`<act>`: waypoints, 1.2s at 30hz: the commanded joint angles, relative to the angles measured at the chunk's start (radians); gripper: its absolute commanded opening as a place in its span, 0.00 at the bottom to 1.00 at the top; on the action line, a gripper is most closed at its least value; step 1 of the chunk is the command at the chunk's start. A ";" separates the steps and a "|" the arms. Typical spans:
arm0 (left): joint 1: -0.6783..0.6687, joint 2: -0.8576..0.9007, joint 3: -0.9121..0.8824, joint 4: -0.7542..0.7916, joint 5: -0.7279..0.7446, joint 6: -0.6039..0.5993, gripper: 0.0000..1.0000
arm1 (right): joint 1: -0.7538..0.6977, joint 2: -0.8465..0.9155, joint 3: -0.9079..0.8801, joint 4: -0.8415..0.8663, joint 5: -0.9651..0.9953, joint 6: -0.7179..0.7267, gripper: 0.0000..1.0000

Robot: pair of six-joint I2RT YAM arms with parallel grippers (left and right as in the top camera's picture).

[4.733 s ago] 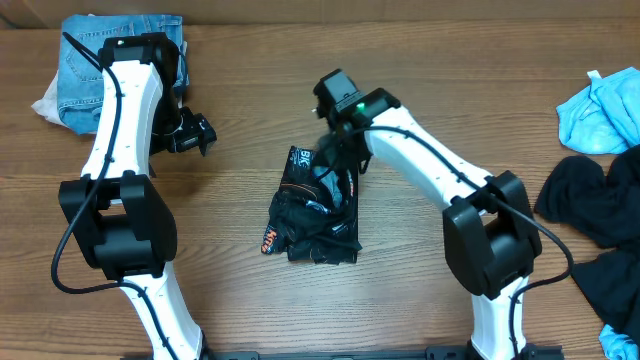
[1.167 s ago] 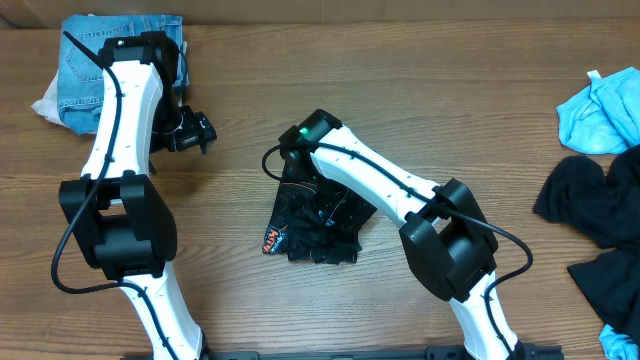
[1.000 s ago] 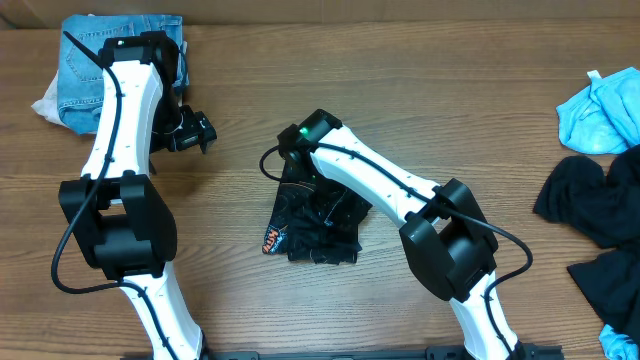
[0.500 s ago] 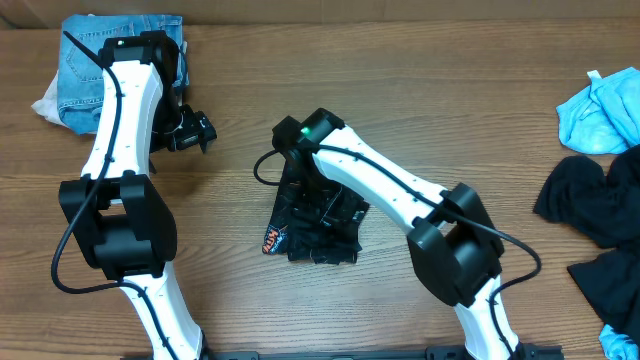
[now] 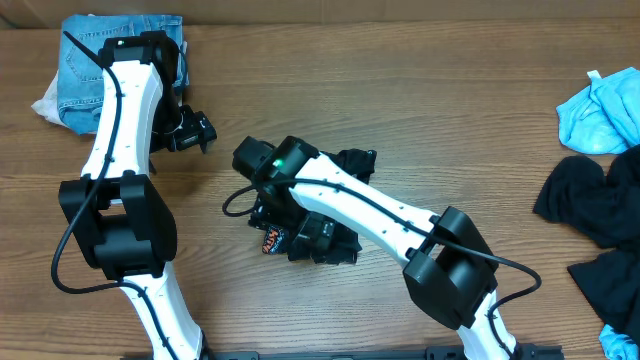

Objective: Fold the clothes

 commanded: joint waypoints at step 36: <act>-0.002 -0.008 -0.002 -0.003 -0.012 0.024 1.00 | -0.036 0.017 -0.116 -0.183 0.254 -0.130 0.04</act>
